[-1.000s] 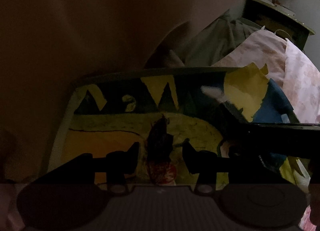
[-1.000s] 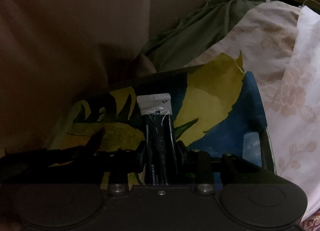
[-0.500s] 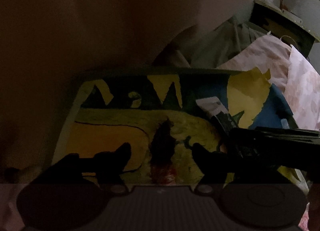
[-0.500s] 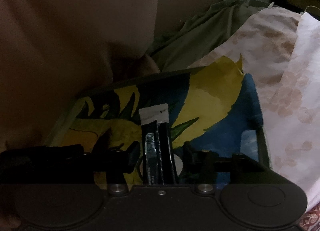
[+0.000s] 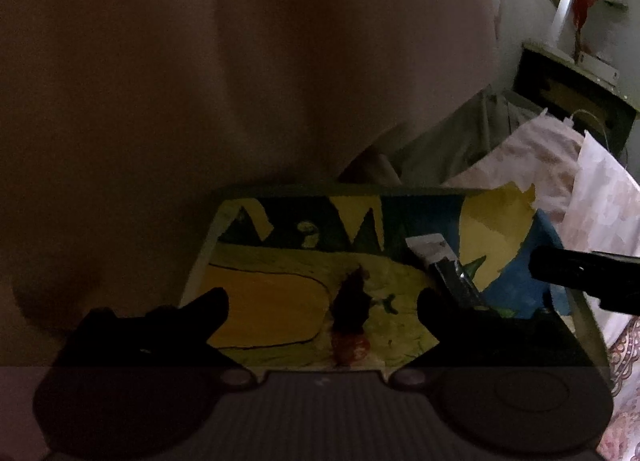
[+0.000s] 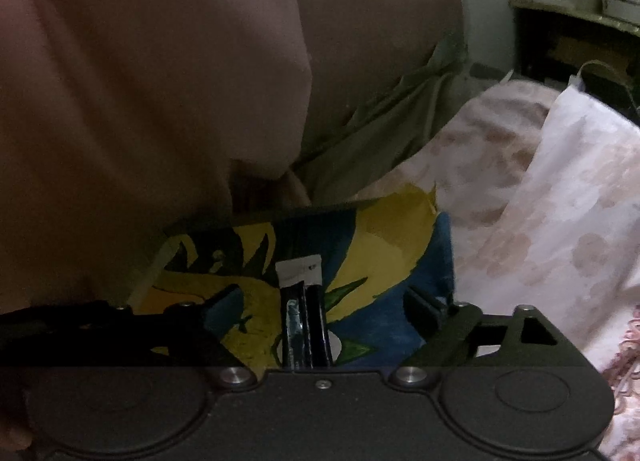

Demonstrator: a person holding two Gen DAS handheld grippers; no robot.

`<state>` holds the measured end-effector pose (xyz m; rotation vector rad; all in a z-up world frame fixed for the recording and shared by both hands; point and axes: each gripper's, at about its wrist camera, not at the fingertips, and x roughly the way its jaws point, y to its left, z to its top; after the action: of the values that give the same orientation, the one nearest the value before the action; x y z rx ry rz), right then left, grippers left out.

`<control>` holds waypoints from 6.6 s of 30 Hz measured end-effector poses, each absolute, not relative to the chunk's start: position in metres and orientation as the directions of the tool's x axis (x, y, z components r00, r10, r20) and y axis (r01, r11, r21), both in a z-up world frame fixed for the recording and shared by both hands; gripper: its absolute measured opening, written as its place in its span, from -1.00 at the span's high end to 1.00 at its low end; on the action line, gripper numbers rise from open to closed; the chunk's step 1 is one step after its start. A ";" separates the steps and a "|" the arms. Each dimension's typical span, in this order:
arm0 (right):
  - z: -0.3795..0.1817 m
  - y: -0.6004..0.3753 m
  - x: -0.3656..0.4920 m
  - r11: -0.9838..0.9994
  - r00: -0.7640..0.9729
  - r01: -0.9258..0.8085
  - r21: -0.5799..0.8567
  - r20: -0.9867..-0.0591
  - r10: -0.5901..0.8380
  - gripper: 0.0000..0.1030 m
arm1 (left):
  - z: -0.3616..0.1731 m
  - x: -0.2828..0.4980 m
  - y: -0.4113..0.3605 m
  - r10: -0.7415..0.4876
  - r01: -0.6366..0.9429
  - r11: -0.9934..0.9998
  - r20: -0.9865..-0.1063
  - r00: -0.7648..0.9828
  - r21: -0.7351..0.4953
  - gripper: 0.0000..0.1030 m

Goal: Organize snacks

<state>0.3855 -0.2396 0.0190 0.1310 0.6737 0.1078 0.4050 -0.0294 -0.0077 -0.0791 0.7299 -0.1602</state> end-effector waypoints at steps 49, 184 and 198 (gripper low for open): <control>0.067 -0.202 0.178 0.984 0.828 -0.157 0.083 -0.532 0.177 -0.99 | 0.039 0.193 0.033 -0.057 0.017 0.997 -0.606 0.793 -0.071 -0.99; -0.072 -0.261 0.210 0.953 0.462 -0.289 0.087 -0.860 0.218 -0.31 | -0.078 0.271 -0.059 -0.371 -0.041 0.899 -0.808 0.457 -0.437 -0.16; -0.072 -0.252 0.207 0.939 0.446 -0.332 0.093 -0.861 0.243 -0.31 | -0.078 0.251 -0.035 -0.455 -0.040 0.856 -0.788 0.414 -0.515 -0.02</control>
<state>0.2066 -0.2525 -0.0716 -0.0941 1.0501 0.3563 0.2505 -0.0354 -0.0783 -0.5031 1.1249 -0.2751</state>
